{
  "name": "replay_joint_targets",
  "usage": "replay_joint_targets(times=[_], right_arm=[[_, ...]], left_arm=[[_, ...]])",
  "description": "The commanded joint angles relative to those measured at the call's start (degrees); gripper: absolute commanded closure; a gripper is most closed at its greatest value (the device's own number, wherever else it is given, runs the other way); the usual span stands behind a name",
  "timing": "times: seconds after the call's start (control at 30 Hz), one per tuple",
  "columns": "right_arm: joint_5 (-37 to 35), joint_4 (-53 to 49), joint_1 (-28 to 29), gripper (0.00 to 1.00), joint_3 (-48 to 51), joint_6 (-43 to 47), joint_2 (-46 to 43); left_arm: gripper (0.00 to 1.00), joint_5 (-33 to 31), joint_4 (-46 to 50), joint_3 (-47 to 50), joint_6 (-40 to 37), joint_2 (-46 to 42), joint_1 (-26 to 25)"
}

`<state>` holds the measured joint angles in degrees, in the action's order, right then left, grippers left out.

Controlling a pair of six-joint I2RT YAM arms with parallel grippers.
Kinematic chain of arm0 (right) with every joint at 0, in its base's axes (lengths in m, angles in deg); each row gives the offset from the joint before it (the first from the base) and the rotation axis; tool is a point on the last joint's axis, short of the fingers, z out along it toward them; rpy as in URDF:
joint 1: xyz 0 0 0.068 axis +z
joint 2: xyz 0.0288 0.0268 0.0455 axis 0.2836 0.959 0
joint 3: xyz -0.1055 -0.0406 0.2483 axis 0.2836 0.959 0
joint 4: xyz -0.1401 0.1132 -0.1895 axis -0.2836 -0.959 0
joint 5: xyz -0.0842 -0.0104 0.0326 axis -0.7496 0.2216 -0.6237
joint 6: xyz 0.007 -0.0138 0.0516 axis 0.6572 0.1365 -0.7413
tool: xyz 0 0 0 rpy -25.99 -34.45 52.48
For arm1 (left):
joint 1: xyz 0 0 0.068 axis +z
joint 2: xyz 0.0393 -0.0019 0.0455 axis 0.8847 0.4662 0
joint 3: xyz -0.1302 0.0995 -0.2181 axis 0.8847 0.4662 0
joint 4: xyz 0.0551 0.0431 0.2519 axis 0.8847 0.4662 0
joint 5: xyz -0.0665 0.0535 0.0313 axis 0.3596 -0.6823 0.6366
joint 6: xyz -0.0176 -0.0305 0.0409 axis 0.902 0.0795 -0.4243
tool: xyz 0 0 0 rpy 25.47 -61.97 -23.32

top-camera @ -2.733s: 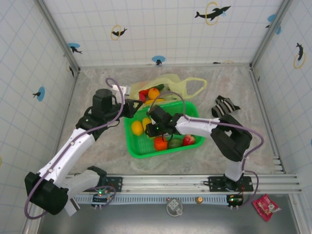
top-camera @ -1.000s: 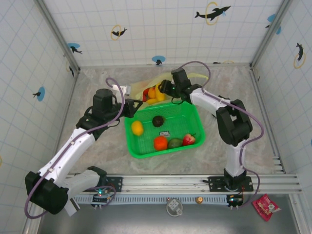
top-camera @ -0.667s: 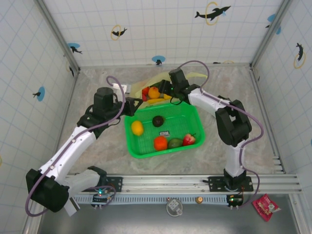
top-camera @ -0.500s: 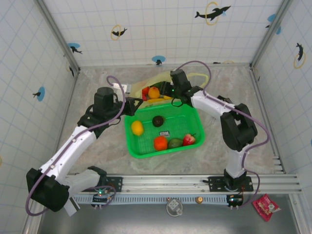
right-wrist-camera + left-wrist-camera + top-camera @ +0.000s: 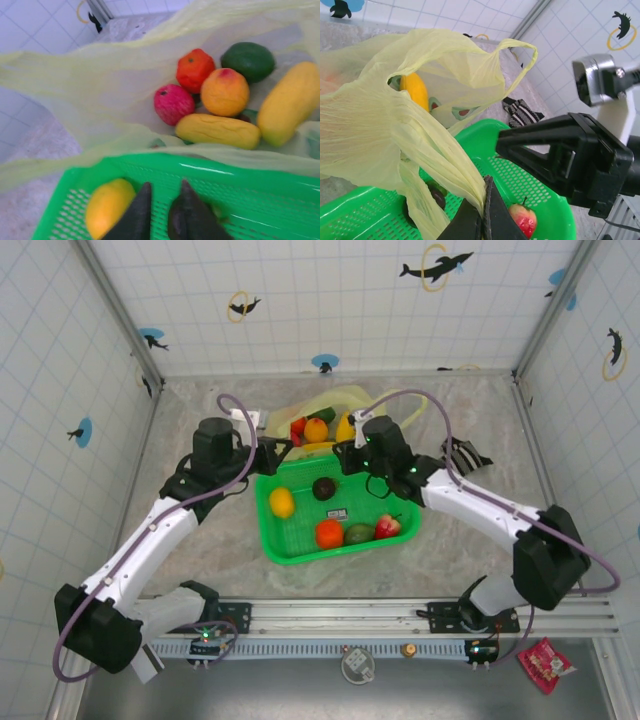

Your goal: Place the fake fruits into the plastic bag and tie a complex knot

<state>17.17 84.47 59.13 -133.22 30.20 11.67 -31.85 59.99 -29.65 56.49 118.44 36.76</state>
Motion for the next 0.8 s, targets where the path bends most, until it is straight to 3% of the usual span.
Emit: replay_joint_targets(times=[0.0,0.17,0.3,0.5,0.77], right_arm=[[-5.01,-5.91,-1.6,0.72,5.1,1.19,-5.41],[-10.83,-13.91,-5.41,0.49,11.89,1.51,-12.32],[-12.61,-18.09,-9.23,0.4,15.05,1.64,-14.62],[-12.94,-19.35,-11.81,0.39,17.4,1.96,-14.2],[-6.57,-16.61,-14.21,0.55,20.32,-2.57,-13.07]], left_arm=[[1.0,0.05,-1.69,-1.74,0.55,0.93,0.4],[1.0,1.37,-3.04,-2.48,1.15,3.01,0.4],[1.0,2.03,-4.04,-4.46,1.38,4.01,0.49],[1.0,2.78,-5.21,-4.9,2.12,4.88,0.46],[1.0,3.13,-5.43,-4.91,2.52,4.54,0.43]])
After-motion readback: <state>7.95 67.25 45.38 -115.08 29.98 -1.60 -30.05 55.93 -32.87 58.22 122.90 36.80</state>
